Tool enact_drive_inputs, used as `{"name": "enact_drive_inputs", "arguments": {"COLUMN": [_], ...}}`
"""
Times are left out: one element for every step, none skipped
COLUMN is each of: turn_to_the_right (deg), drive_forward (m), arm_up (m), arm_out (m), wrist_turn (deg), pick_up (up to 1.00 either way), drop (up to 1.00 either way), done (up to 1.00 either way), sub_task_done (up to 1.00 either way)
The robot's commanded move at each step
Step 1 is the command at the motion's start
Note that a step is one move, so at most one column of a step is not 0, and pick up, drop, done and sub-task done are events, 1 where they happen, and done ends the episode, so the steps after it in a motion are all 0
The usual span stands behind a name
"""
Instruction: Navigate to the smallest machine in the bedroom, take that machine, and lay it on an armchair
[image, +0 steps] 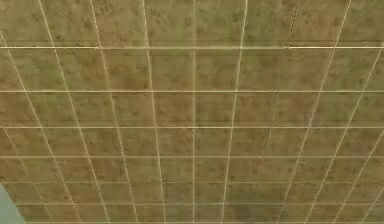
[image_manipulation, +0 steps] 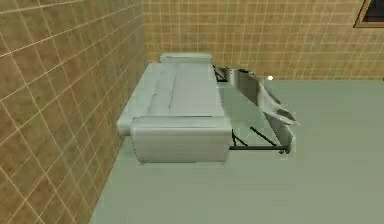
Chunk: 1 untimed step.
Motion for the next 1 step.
{"name": "enact_drive_inputs", "arguments": {"turn_to_the_right": [45.0], "drive_forward": [0.0], "arm_up": [0.0], "arm_out": [0.0], "wrist_turn": [0.0], "pick_up": [0.0], "drop": [0.0], "done": [0.0], "sub_task_done": [0.0]}}
